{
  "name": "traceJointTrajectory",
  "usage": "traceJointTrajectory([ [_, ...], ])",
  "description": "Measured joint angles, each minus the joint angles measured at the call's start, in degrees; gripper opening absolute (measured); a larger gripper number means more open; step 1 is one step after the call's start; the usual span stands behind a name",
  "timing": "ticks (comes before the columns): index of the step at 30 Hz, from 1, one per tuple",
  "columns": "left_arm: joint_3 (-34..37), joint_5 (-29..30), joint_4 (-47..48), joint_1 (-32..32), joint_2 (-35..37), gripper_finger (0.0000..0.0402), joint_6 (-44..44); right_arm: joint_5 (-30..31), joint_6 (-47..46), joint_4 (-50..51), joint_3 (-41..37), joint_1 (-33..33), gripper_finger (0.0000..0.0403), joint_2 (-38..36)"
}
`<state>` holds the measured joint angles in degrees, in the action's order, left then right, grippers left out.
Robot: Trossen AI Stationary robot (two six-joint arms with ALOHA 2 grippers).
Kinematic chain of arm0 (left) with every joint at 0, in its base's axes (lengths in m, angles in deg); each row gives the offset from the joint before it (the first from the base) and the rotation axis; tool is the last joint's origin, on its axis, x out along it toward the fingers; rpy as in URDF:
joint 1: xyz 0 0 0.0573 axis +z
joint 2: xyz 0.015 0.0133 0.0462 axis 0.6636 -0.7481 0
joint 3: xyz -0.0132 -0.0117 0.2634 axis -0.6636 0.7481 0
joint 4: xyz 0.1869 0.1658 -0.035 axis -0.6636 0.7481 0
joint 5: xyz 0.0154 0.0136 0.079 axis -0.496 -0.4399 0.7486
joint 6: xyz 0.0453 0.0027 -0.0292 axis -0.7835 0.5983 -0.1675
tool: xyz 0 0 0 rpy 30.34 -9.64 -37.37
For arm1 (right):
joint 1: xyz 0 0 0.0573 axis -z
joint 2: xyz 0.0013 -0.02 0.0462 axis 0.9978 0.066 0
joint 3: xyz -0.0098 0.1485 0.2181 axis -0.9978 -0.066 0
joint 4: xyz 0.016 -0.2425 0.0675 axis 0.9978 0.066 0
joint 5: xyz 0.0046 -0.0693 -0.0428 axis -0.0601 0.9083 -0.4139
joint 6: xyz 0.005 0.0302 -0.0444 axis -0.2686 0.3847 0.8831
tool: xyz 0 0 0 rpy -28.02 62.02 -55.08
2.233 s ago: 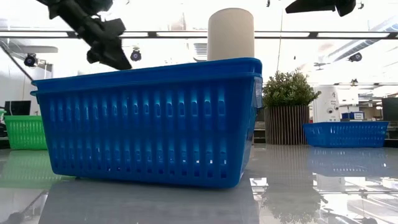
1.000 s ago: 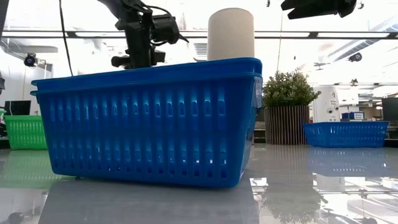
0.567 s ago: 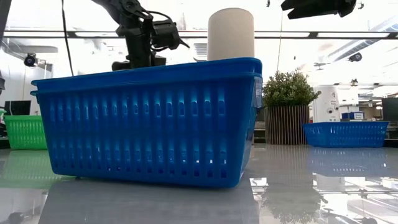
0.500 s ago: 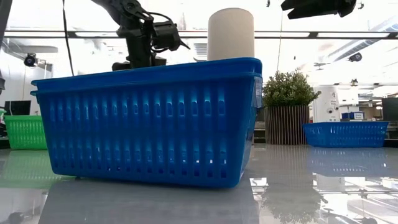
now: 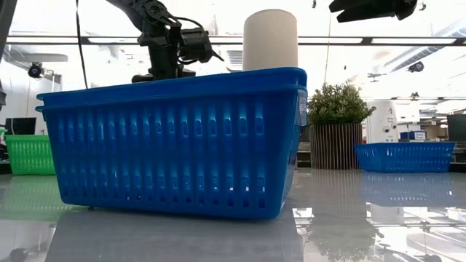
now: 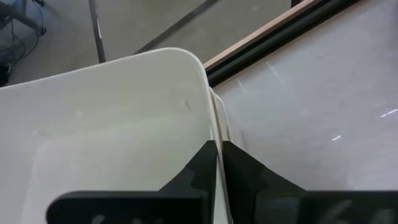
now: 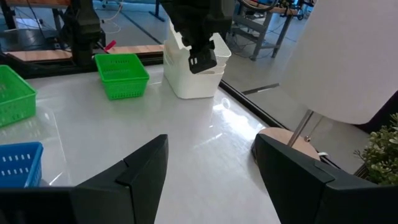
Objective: Stack baskets by color
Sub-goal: Stack the right white bin on the white bins
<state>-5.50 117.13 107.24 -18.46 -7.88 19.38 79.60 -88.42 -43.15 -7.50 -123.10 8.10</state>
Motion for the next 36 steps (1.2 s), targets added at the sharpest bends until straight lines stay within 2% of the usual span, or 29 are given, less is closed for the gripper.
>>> traceJointTrajectory([
  [7,-1.0,0.5,0.2,-1.0,0.7,0.0001,0.0,0.0,0.0,0.0,0.0,0.0,0.0233,0.0],
  [16,-0.8,0.4,0.4,-2.3,5.6,0.0001,0.0,0.0,0.0,0.3,0.0,0.0,0.0233,0.0],
  [30,1.1,-0.1,0.0,-2.4,5.5,0.0002,1.5,0.0,-0.7,0.5,0.0,0.0,0.0233,0.0],
  [36,1.8,-1.3,0.0,-2.4,5.6,0.0043,1.5,0.0,-0.7,0.6,0.0,0.0,0.0233,0.0],
])
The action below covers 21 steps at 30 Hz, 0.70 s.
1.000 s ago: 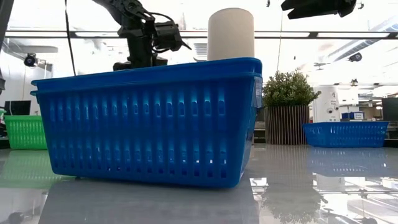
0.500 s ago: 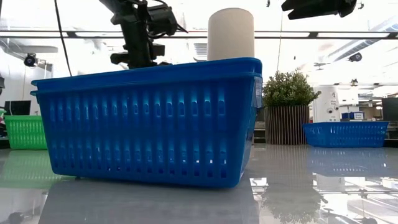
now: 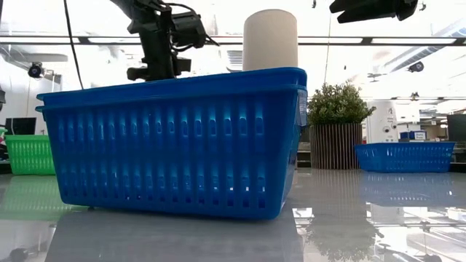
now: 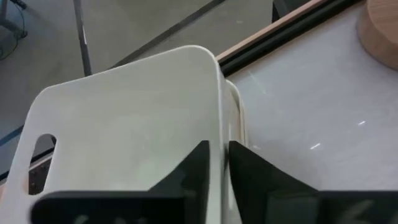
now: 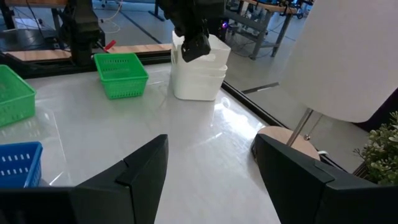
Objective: Stack baskets by color
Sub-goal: Stack the right white bin on the white bins, then stack the top blue bin on the blue bins
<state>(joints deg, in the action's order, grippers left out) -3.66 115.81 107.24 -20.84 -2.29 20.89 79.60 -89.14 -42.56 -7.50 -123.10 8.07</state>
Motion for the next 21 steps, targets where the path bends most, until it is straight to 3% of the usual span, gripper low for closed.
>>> traceJointTrajectory([
  [10,0.1,-0.4,0.0,-2.9,1.2,0.0133,-1.2,-0.1,0.0,0.1,0.0,0.0,0.0233,0.0],
  [21,1.8,-1.2,0.0,-17.4,6.6,0.0141,-6.0,-3.0,-0.5,0.7,-0.6,0.0,0.0233,0.0],
])
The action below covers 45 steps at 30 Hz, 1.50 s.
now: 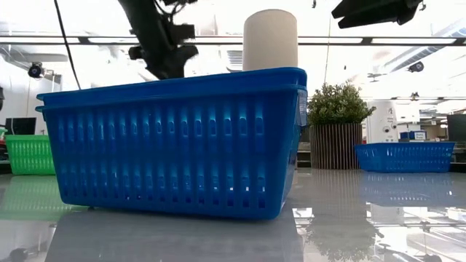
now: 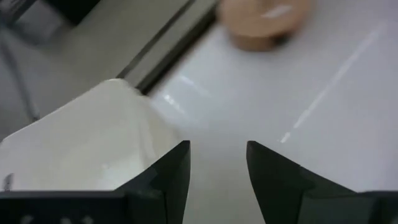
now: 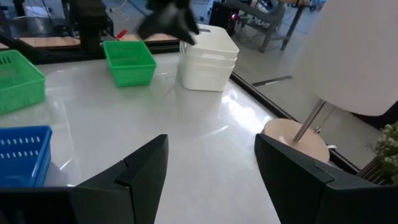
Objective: Stack baskets by color
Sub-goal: Stack the top blue bin on the blue bins
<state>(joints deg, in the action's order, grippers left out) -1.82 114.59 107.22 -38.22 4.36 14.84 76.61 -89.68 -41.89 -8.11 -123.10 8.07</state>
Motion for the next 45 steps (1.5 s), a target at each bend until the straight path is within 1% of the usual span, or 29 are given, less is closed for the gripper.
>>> traceJointTrajectory([
  [4,0.5,-2.2,0.1,-7.7,1.0,0.0141,-1.7,0.0,-1.5,0.0,0.0,0.0,0.0233,0.0],
  [7,0.5,-8.7,0.0,-13.1,1.3,0.0141,-4.8,0.1,-2.2,0.1,0.0,0.0,0.0233,0.0],
  [10,1.0,-14.8,-0.1,-17.7,1.3,0.0141,-5.8,0.2,-2.5,0.1,0.0,0.0,0.0233,0.0],
  [12,1.4,-17.7,0.0,-20.3,1.3,0.0141,-5.8,0.2,-2.6,0.1,0.0,0.0,0.0233,0.0],
  [14,2.0,-18.9,0.0,-22.6,1.3,0.0141,-4.6,0.2,-2.9,0.0,0.0,0.0,0.0233,0.0],
  [18,2.8,-19.4,-0.5,-26.3,1.3,0.0141,-4.4,-0.2,-4.1,0.0,0.0,0.0,0.0230,0.0],
  [21,2.9,-19.5,-0.9,-28.2,1.3,0.0141,-4.0,-3.4,-7.6,0.1,0.0,0.1,0.0224,-0.1],
  [23,2.7,-19.5,-1.4,-29.1,1.3,0.0141,-3.6,-7.1,-11.6,0.4,-0.1,0.9,0.0219,-0.6],
  [25,2.5,-19.5,-1.9,-29.6,1.3,0.0141,-3.3,-10.7,-14.3,1.5,-0.1,2.9,0.0215,-1.2],
  [27,2.5,-19.5,-2.2,-29.9,1.3,0.0141,-3.2,-13.7,-17.2,4.6,-0.1,5.6,0.0214,-1.5],
  [32,2.8,-19.5,-2.6,-30.0,1.3,0.0141,-3.4,-20.4,-26.4,16.9,-0.1,15.4,0.0214,-1.3],
  [35,2.8,-19.5,-2.6,-30.0,1.3,0.0141,-3.4,-22.3,-30.8,25.0,-0.1,21.7,0.0214,-0.4],
  [37,2.8,-19.5,-2.5,-30.0,1.3,0.0141,-3.4,-22.5,-32.5,28.0,-0.1,25.5,0.0214,0.3],
  [40,2.8,-19.5,-2.5,-30.0,1.3,0.0141,-3.5,-23.1,-32.9,29.3,-0.1,30.3,0.0214,2.0],
  [45,2.8,-19.5,-2.4,-30.0,1.3,0.0141,-4.9,-24.2,-30.6,29.2,-0.1,36.4,0.0214,6.0],
])
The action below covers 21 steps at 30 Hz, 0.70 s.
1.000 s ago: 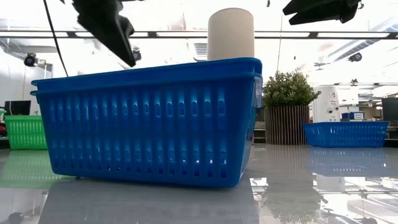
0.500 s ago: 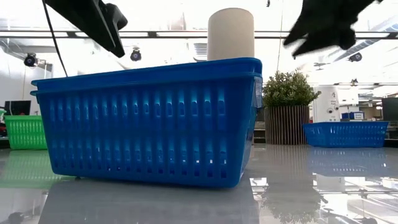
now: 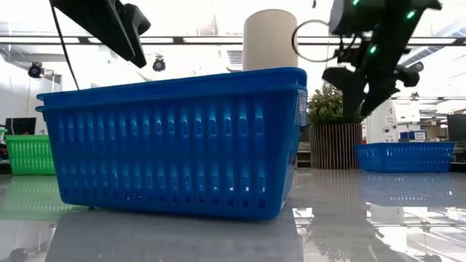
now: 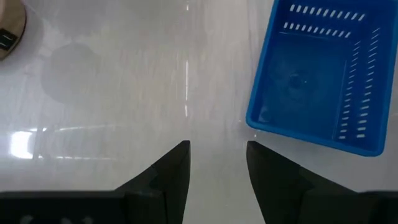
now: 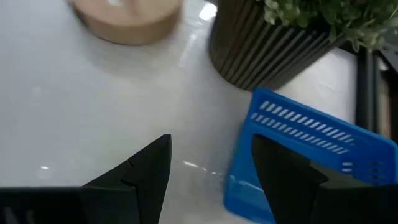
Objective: Stack baskets by color
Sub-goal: Stack the top blue bin on the blue bins
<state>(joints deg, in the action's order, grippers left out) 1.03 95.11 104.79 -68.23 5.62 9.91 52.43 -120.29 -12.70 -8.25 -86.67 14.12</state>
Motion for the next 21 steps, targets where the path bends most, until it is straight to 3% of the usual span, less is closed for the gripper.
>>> traceJointTrajectory([
  [11,0.0,0.1,0.1,0.0,0.0,0.0141,-0.3,-5.8,4.0,-0.1,-0.2,7.2,0.0214,10.0],
  [21,0.0,0.2,0.0,0.0,0.1,0.0141,-1.1,-5.9,4.7,-0.2,-0.2,10.1,0.0214,15.0],
])
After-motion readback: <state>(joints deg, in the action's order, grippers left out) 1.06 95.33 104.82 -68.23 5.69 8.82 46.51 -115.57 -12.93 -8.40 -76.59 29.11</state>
